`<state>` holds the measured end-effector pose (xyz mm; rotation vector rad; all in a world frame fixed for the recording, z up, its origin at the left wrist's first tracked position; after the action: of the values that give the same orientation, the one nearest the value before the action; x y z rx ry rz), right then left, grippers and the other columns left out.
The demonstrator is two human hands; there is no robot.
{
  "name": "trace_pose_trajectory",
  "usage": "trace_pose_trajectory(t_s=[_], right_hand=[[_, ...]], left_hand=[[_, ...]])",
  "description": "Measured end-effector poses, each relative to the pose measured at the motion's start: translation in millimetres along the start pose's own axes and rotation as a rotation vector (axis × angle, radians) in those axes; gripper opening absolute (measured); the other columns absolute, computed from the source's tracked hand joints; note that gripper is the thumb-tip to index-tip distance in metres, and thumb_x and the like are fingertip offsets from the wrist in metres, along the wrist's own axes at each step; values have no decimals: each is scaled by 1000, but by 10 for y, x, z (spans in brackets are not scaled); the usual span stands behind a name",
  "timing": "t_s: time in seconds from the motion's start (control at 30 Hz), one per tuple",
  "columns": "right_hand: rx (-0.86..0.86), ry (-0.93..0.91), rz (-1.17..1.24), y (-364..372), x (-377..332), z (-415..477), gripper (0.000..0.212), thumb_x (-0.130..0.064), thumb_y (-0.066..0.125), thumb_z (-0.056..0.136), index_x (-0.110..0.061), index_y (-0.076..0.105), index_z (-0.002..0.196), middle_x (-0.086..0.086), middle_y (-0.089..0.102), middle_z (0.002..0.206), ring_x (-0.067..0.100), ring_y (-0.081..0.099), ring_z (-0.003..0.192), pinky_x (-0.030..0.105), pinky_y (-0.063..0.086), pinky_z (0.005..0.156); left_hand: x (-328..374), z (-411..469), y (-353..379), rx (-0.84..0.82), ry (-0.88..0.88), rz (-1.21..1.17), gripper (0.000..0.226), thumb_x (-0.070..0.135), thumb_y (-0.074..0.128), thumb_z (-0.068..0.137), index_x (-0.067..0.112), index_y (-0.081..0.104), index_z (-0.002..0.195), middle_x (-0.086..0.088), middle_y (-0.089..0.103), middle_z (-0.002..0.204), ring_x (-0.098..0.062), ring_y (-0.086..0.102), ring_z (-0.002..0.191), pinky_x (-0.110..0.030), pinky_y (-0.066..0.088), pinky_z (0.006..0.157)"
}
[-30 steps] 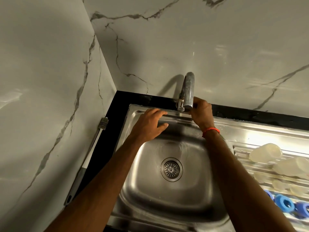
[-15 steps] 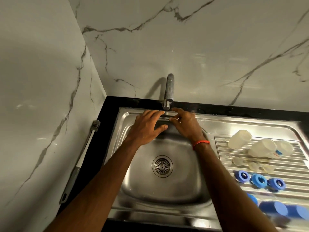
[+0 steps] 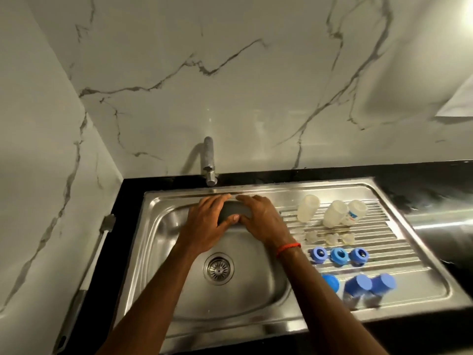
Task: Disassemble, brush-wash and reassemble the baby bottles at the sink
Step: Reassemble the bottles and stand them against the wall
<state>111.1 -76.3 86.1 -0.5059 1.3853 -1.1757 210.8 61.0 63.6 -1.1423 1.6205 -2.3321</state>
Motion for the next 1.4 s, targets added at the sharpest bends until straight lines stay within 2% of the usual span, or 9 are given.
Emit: trace_pose_trajectory(t_s=[0.17, 0.33, 0.57, 0.77, 0.9, 1.07, 1.23, 1.4], right_hand=[[-12, 46, -16, -145, 299, -176, 47, -39, 64, 91, -23, 56, 134, 9, 63, 117, 26, 55, 108, 35, 48, 89], [-16, 89, -1, -299, 612, -319, 45, -39, 64, 92, -22, 59, 133, 9, 64, 118, 26, 54, 110, 33, 45, 91], [-11, 142, 22, -512, 1005, -445, 42, -47, 63, 93, -23, 64, 128, 6, 64, 120, 22, 53, 115, 33, 45, 94], [-21, 227, -8, -694, 1483, -508, 26, -27, 64, 95, -21, 70, 121, 7, 69, 108, 22, 63, 100, 32, 52, 87], [-74, 320, -35, -742, 1857, -514, 28, -15, 65, 94, -19, 69, 122, 10, 69, 113, 23, 67, 100, 36, 56, 90], [-153, 377, -50, -649, 2169, -535, 32, -20, 74, 88, -19, 69, 120, 9, 71, 113, 24, 68, 103, 39, 55, 90], [-241, 363, -61, -407, 2304, -523, 32, -15, 72, 89, -16, 68, 121, 12, 70, 117, 27, 68, 104, 44, 56, 91], [-299, 317, -128, -242, 2348, -497, 37, -12, 77, 83, -13, 68, 119, 14, 70, 114, 30, 69, 102, 44, 57, 89]], left_hand=[[282, 73, 245, -40, 37, -15, 80, 80, 27, 88, 31, 37, 150, 4, 46, 150, -17, 39, 137, -44, 35, 112], [593, 171, 436, -90, 14, -52, 82, 81, 26, 85, 32, 38, 149, 4, 45, 150, -17, 39, 137, -48, 34, 112], [896, 360, 673, -140, 39, -40, 71, 72, 27, 91, 32, 37, 149, 5, 45, 150, -17, 38, 139, -49, 34, 113], [1061, 500, 890, -179, 77, -23, 51, 49, 46, 99, 28, 44, 146, 3, 51, 145, -18, 41, 136, -47, 37, 111], [1134, 562, 1050, -198, 78, -12, 47, 44, 53, 99, 27, 48, 143, 3, 52, 144, -18, 41, 136, -49, 39, 111], [1239, 639, 1274, -243, 90, 24, 40, 45, 60, 95, 26, 59, 131, 4, 57, 136, -15, 45, 130, -44, 40, 109], [1285, 681, 1489, -304, 73, 23, 37, 44, 64, 94, 28, 61, 127, 5, 58, 136, -12, 45, 130, -38, 38, 109], [1321, 683, 1676, -353, 67, 36, 37, 42, 70, 90, 25, 65, 122, 4, 64, 126, -13, 53, 117, -34, 46, 100]])
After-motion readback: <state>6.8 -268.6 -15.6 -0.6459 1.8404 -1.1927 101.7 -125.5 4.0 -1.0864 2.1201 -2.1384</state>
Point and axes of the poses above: each hand's wrist, its own z-axis towards the middle knuckle, its own y-axis out of the palm, x = y × z, the point moved 4 cm from there along z, towards the middle knuckle
